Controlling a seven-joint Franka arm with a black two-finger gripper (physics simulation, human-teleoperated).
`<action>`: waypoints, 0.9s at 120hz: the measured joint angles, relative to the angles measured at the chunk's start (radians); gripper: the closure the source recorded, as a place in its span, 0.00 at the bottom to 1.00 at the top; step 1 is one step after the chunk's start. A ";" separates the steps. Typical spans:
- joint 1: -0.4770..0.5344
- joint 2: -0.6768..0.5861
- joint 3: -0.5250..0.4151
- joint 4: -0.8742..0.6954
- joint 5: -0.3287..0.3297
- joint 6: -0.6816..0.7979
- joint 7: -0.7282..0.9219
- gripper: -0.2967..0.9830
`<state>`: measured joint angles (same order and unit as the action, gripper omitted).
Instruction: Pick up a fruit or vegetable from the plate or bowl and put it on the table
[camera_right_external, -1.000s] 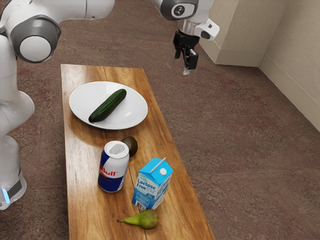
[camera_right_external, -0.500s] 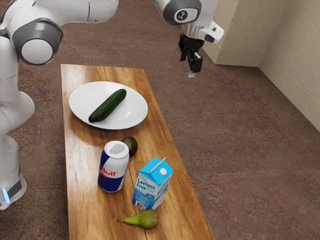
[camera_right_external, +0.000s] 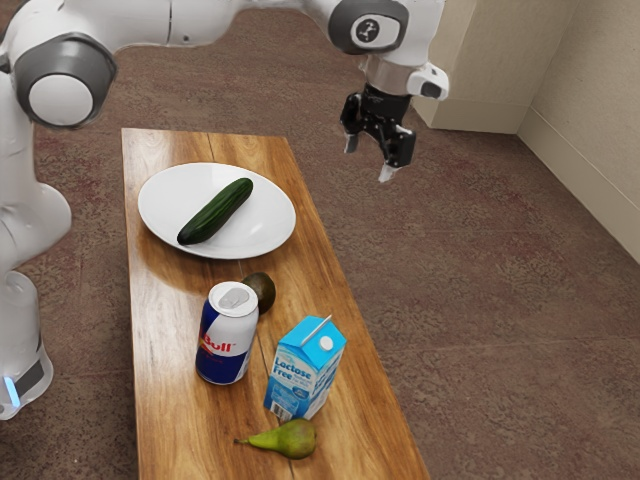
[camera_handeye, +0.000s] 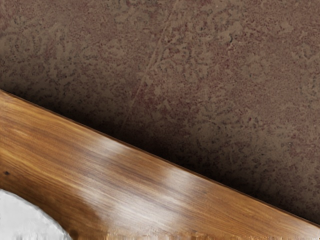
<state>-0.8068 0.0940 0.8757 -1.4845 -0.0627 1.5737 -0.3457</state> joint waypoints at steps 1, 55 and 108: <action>-0.005 -0.010 0.000 -0.013 0.004 -0.001 -0.010 0.23; 0.705 -0.490 -0.681 -0.746 0.160 0.163 -0.469 0.23; 0.876 -0.600 -0.749 -0.862 0.191 0.285 -0.610 0.23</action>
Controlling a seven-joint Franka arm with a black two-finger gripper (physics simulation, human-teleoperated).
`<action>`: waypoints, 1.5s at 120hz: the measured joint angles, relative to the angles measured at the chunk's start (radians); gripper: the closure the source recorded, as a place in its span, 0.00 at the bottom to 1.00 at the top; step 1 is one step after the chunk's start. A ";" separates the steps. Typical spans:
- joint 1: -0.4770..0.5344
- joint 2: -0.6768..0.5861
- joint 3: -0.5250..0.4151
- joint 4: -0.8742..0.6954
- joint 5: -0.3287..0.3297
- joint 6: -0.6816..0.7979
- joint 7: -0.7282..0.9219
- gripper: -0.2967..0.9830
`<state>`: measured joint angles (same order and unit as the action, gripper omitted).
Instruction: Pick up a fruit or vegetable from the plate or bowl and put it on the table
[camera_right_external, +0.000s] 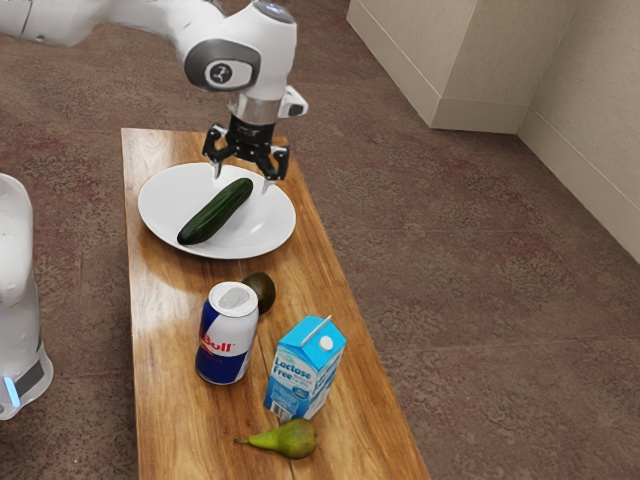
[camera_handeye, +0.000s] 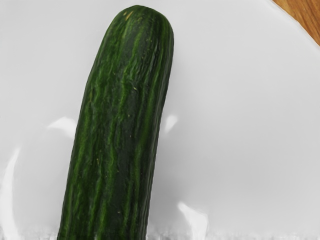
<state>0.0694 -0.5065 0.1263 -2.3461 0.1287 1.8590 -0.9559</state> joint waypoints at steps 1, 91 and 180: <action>0.001 -0.004 -0.003 -0.003 -0.002 -0.001 -0.002 0.23; 0.112 -0.084 -0.071 -0.110 -0.044 -0.137 -0.088 0.23; 0.126 -0.039 -0.007 -0.094 0.072 0.082 -0.040 0.23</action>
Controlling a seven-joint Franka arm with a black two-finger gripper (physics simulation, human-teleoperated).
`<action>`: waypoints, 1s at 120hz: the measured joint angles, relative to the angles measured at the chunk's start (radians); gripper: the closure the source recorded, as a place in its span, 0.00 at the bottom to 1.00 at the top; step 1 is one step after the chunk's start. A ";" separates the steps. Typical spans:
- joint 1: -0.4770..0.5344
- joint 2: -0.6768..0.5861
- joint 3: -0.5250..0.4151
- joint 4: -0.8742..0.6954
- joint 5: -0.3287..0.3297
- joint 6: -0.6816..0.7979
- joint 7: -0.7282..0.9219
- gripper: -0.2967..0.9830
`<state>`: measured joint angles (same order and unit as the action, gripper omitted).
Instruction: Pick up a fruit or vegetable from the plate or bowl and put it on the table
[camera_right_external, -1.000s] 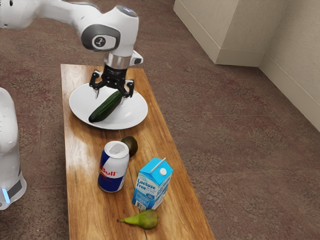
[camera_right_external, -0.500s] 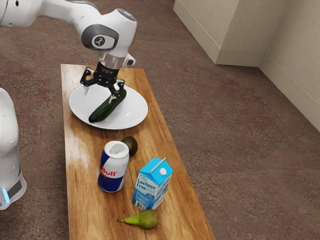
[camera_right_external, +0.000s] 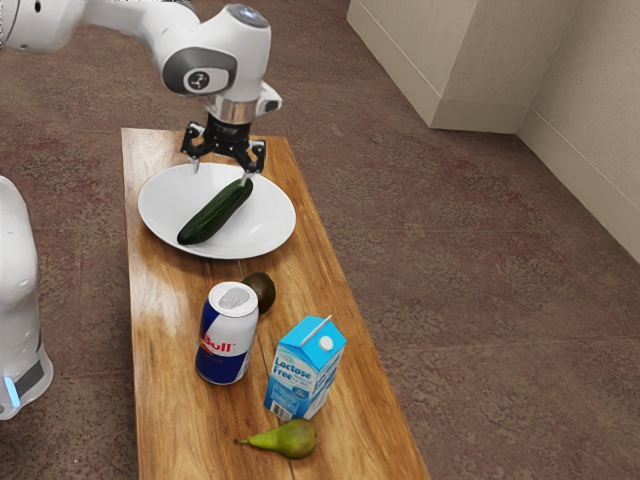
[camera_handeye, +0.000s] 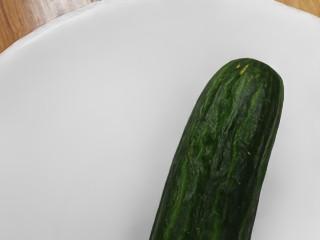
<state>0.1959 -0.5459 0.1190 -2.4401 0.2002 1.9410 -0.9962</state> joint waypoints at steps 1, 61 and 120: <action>-0.001 0.002 0.001 0.000 0.000 0.004 0.000 0.23; -0.080 0.097 0.102 -0.012 -0.011 0.161 0.011 0.23; -0.128 0.092 0.147 -0.037 -0.027 0.196 0.013 0.23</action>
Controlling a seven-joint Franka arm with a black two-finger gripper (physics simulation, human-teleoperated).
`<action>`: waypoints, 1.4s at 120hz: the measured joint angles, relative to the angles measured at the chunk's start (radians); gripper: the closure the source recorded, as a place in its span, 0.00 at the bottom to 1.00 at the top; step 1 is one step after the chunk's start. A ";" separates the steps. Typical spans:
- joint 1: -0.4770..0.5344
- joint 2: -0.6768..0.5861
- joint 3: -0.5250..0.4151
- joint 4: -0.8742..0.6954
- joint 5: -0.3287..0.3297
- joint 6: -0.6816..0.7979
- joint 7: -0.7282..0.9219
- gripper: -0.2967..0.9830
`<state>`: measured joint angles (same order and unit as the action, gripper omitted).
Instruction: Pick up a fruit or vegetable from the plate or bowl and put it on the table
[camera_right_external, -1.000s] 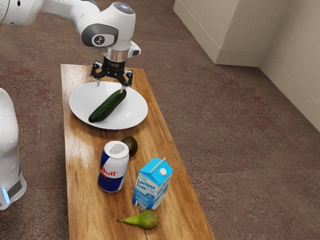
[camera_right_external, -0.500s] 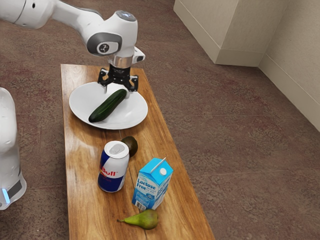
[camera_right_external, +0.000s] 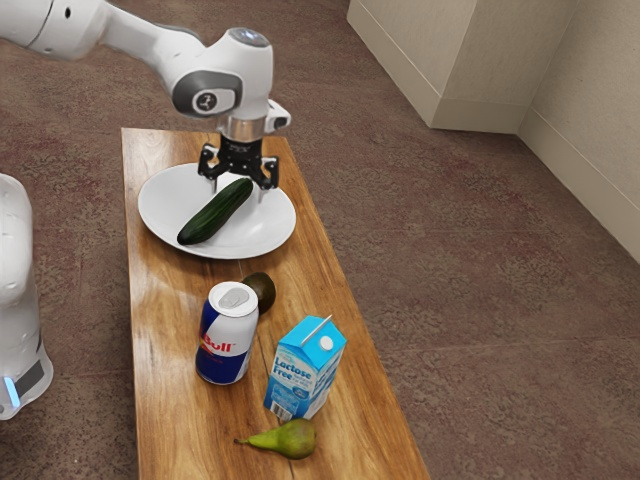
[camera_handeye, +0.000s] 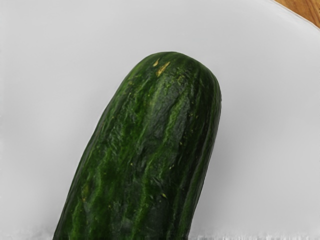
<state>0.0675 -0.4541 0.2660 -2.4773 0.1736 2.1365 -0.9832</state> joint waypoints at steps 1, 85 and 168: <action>0.000 -0.002 0.000 0.000 -0.001 -0.001 0.000 0.23; -0.012 0.004 0.042 -0.015 -0.012 -0.032 0.068 0.23; -0.017 0.045 0.052 -0.022 -0.011 0.010 0.088 0.23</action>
<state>0.0507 -0.4095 0.3178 -2.4989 0.1626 2.1466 -0.8952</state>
